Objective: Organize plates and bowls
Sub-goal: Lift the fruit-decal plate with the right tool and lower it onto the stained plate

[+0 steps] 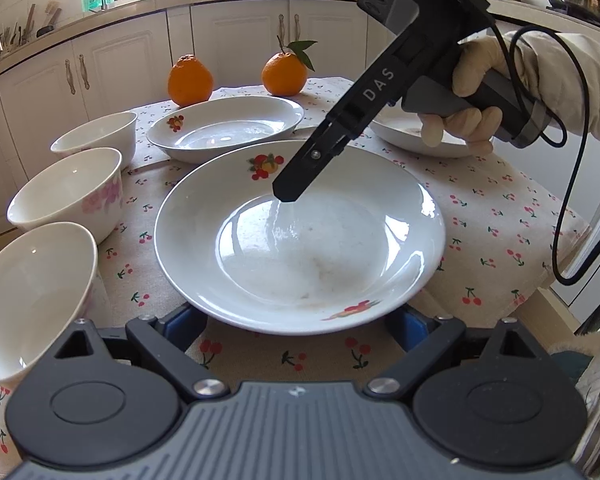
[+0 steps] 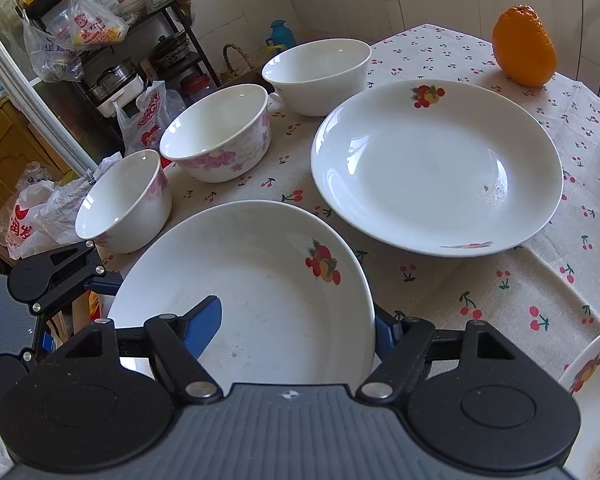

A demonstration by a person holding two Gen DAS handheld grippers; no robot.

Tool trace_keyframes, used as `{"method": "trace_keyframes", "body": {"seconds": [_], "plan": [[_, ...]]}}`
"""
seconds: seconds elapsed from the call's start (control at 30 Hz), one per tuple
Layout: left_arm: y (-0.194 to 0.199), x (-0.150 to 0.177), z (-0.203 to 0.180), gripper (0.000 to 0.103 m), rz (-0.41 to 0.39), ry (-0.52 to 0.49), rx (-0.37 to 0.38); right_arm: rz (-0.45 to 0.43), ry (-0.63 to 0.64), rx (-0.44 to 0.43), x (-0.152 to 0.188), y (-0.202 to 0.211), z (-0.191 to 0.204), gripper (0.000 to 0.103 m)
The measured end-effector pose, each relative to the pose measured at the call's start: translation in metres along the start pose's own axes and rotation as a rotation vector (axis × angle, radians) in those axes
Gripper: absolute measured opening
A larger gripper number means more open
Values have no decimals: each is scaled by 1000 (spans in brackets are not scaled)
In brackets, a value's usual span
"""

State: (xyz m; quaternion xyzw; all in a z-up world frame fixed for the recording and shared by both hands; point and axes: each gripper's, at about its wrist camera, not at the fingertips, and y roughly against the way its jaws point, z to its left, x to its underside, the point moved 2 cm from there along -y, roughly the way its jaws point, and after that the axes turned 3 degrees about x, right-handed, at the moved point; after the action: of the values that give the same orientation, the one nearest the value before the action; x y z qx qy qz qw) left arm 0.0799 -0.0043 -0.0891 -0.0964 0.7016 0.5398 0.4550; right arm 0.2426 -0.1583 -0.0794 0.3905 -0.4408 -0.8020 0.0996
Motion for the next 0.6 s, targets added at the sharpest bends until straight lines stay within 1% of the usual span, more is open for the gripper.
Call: {"method": "trace_keyframes", "body": {"seconds": [0.3,0.43,0.6], "plan": [[3,-9,-2,94,16,-31,13,-8,7,17,2,10,3,82],[6,-15,-4,94,18,-43,32,-12,-1,34,6,16,1,82],[6,-26,-8,94,23,-63,55,-40,-17,51,9,32,-4,82]]}}
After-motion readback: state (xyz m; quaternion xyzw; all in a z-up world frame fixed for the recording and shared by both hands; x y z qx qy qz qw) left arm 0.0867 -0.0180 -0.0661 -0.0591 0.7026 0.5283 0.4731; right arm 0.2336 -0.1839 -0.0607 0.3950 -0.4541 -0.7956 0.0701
